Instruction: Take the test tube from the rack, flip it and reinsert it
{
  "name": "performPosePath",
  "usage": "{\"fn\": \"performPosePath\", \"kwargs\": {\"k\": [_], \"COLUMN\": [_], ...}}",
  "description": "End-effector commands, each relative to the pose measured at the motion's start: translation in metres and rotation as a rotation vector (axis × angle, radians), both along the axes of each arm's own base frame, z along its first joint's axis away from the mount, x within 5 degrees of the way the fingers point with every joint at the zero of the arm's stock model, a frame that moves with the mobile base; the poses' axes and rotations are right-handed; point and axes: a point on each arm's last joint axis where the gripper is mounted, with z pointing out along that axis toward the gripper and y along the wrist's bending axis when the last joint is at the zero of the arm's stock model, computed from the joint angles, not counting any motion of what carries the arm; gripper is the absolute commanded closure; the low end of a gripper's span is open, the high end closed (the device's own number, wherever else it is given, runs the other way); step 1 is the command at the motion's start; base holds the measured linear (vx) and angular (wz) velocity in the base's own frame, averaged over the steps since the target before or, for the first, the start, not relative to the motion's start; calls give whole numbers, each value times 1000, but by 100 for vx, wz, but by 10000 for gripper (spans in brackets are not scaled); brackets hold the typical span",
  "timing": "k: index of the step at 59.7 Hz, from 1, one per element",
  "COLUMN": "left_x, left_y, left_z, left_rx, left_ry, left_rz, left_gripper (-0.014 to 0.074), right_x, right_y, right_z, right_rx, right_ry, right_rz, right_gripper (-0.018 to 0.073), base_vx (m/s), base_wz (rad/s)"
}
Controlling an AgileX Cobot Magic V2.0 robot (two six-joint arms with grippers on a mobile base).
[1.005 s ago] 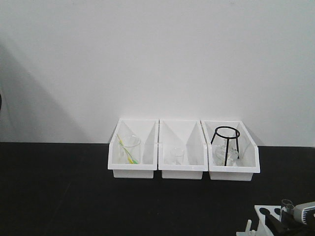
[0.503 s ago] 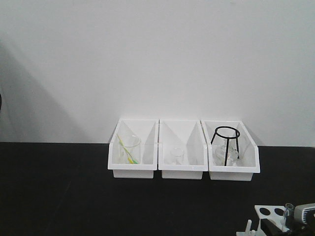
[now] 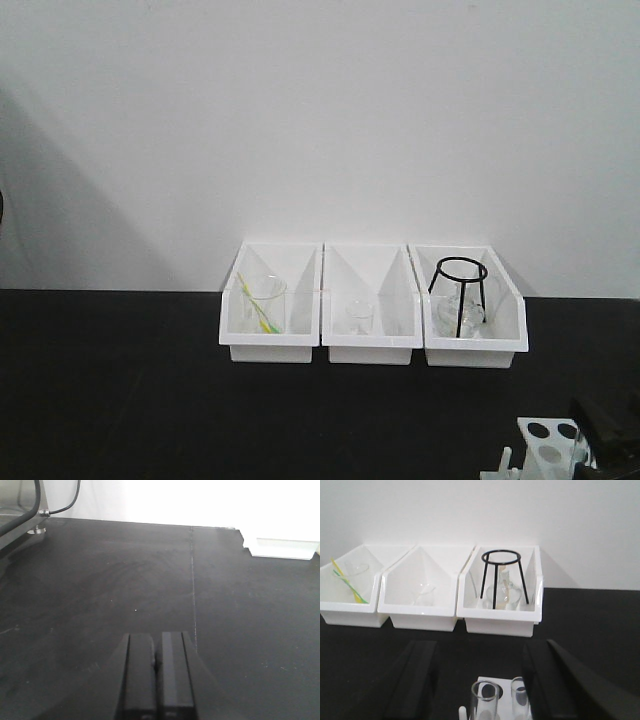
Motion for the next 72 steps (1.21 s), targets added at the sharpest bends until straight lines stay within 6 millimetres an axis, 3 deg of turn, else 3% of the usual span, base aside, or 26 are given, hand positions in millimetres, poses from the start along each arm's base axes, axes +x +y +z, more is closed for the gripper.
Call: {"fn": "performPosePath", "kwargs": {"k": [1, 14, 22, 37, 59, 67, 72], "left_x": [1, 1, 1, 1, 1, 1, 1], "left_y": [-1, -1, -1, -1, -1, -1, -1], "left_z": [9, 9, 9, 9, 9, 9, 9], "left_rx": [5, 5, 5, 5, 5, 5, 5], "left_ry": [-100, -100, -100, -100, -100, -100, -100], "left_rz": [-11, -11, -11, -11, -11, -11, -11], "left_gripper": [603, 603, 603, 603, 603, 603, 603], "right_x": [-10, -53, -81, -109, -111, -115, -125], "right_y": [-1, -9, -12, -13, -14, -13, -12], "right_z": [31, 80, 92, 99, 99, 87, 68], "right_rx": [0, -24, -18, -13, -52, -58, -35], "right_ry": [-134, -131, -165, -233, -241, -263, -278], "right_rz": [-8, -90, -116, -131, -134, -125, -120], "right_gripper": [109, 109, 109, 111, 125, 209, 307], "base_vx": [0, 0, 0, 0, 0, 0, 0], "base_wz": [0, 0, 0, 0, 0, 0, 0]}}
